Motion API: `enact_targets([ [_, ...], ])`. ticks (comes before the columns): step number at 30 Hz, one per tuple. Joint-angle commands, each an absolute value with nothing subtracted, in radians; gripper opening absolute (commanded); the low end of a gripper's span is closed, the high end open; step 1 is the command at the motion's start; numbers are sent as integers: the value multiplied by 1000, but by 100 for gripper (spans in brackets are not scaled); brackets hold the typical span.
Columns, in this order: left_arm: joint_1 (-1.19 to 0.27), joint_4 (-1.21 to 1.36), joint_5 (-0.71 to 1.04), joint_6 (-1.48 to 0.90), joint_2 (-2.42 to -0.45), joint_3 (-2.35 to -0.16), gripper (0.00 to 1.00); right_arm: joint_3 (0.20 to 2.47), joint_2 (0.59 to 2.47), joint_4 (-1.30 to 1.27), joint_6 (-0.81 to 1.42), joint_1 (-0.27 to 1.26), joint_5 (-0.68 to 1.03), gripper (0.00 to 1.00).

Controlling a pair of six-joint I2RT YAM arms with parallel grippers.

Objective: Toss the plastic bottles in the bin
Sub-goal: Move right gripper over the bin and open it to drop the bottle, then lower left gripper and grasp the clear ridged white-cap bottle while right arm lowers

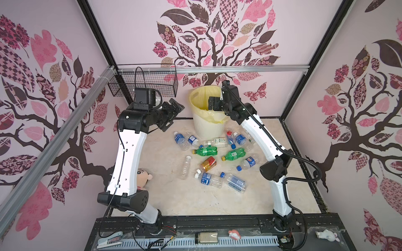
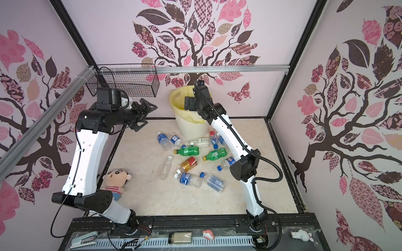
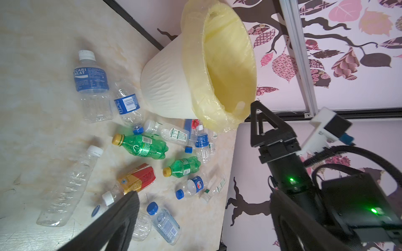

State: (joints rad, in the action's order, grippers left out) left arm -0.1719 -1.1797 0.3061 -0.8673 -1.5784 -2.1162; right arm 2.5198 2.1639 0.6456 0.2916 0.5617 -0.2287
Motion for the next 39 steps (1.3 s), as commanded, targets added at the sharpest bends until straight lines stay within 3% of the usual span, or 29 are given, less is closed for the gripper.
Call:
enact_targets([
  [1,-254,-1165,136,-785,-1569,-2106,97,2542,2064,727,311,566,-254,100],
  [6,-393,-1115,-142,-609,-1578,-2056,97,2433,1993,800,352,566,-289,100],
  [10,-473,-964,-408,-446,-1522,-1862,97,2326,1919,832,349,566,-306,99],
  [17,-469,-687,-598,-355,-1384,-1495,97,2032,1737,795,354,568,-322,99],
  [23,-445,-708,-450,-416,-1359,-1377,97,1777,1602,728,379,569,-320,99],
  [30,-434,-982,-357,-575,-1497,-1376,97,1556,1513,703,409,574,-318,99],
  [39,-377,-907,-103,-578,-1486,-1176,97,1358,1456,669,429,622,-282,99],
])
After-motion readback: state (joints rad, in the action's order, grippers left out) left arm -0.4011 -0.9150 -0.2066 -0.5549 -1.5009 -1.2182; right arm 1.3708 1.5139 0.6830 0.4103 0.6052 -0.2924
